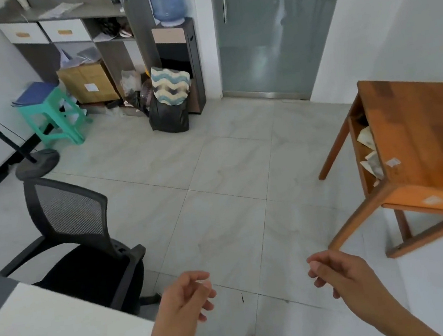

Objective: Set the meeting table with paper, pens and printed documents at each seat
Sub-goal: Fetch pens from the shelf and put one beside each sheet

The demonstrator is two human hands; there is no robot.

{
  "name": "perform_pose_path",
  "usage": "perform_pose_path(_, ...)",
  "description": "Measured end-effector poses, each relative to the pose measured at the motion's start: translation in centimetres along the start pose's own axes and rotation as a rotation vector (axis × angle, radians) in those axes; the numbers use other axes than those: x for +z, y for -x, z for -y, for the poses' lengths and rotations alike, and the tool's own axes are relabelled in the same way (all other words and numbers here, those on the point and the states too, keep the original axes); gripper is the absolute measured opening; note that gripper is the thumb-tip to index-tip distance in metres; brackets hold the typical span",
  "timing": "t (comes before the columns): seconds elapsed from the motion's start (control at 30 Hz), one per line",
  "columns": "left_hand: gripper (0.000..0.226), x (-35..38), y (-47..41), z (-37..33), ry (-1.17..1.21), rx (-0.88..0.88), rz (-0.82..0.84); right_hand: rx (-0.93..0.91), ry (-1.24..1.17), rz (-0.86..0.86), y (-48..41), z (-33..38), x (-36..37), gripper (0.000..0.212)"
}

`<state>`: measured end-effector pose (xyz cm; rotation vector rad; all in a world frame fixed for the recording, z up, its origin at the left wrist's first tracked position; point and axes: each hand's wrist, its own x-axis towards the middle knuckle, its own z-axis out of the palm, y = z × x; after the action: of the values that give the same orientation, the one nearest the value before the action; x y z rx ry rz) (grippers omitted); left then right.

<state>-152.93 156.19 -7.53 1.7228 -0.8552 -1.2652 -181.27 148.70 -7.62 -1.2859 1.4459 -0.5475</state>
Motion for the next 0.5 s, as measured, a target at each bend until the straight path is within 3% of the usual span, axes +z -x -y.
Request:
perform_pose_path(0.43,0.01,-5.0,-23.0,-8.4,0.048,-0.082,-0.227,-0.042,0.025,0.165,-29.2,12.0,2.7,0.012)
perform_pose_path(0.5,0.019,-5.9,-26.3,-11.2,0.075,-0.074,-0.268,-0.056,0.037,0.215,-34.0,15.0,3.4,0.012)
